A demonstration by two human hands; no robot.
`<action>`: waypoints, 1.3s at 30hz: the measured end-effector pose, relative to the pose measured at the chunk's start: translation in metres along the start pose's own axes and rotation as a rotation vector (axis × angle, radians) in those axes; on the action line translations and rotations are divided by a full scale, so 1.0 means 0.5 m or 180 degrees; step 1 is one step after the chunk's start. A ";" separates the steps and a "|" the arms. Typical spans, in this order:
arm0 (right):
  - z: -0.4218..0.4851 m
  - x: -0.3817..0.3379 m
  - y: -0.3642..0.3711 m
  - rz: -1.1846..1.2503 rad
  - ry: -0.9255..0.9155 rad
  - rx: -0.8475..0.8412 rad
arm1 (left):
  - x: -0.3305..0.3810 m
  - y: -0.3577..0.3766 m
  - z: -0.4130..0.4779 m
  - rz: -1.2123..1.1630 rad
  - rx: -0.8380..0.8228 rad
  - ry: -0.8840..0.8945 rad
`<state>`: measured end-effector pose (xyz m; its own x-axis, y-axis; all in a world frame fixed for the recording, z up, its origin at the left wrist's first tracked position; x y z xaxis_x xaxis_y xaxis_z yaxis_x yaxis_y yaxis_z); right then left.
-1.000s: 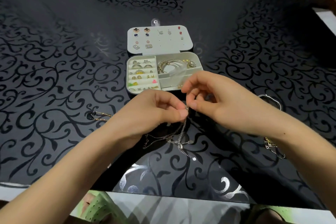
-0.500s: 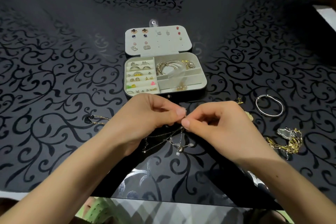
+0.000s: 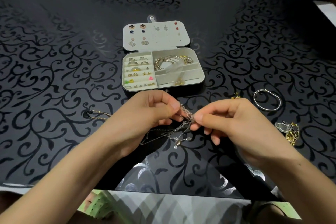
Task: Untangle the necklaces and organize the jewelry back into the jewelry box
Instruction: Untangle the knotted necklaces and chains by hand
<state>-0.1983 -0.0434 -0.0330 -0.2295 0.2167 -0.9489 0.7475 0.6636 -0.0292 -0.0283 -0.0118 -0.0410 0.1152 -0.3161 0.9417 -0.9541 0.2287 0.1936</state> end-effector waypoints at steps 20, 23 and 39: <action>-0.015 0.010 0.016 -0.1218 -0.0331 0.0904 | -0.012 0.015 -0.004 0.1345 0.0227 0.0040; -0.007 0.012 0.009 -0.0083 -0.0209 0.0591 | -0.010 0.018 -0.002 0.1194 0.0208 0.0009; -0.001 0.001 0.000 0.0840 -0.0181 0.0255 | 0.001 0.014 0.013 0.0558 0.0322 0.0266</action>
<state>-0.1984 -0.0429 -0.0334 0.0133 0.3325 -0.9430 0.8241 0.5305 0.1987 -0.0365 -0.0163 -0.0410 -0.0364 -0.2014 0.9788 -0.9839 0.1785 0.0002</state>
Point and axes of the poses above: each hand's wrist, its own z-axis towards the middle knuckle, its own y-axis out of the palm, x = y × z, the point moved 1 cm from there along z, towards the middle knuckle, and after that the axes turned 12 degrees about -x, right-handed, at the moved point
